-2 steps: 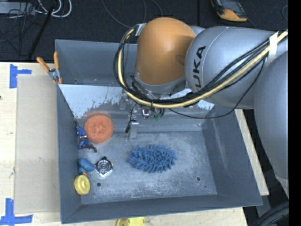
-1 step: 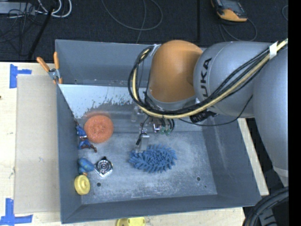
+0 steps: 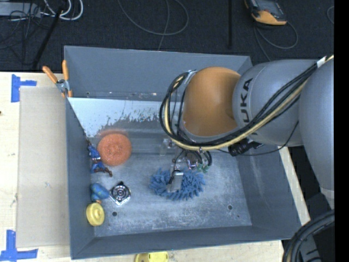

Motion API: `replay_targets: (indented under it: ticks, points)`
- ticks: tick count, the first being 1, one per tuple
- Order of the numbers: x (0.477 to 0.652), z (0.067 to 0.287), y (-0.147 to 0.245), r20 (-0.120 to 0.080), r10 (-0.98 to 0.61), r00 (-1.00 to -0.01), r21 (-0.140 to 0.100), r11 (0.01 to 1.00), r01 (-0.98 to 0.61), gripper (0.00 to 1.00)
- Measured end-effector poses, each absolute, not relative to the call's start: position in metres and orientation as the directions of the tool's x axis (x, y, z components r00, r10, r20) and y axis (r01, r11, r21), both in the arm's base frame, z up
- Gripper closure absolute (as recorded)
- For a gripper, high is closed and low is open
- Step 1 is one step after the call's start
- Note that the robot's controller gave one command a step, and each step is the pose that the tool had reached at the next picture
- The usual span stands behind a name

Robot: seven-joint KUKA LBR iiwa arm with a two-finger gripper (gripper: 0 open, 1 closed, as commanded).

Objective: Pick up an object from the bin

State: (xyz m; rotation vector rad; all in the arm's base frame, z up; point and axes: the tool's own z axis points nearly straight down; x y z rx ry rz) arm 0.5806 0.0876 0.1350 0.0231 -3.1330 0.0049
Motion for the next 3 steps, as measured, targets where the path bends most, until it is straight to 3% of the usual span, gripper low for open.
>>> replay_targets:
  ticks: [1, 2, 3]
  points:
    - [0.605, 0.073, 0.07, 0.0, -0.138, -0.99, 0.001, 0.99, -0.138, 1.0]
    - [0.605, 0.073, 0.07, 0.0, -0.136, -0.991, 0.001, 0.991, -0.136, 1.0]
    - [0.61, 0.211, 0.077, -0.002, -0.138, -0.99, 0.0, 0.99, -0.138, 1.0]
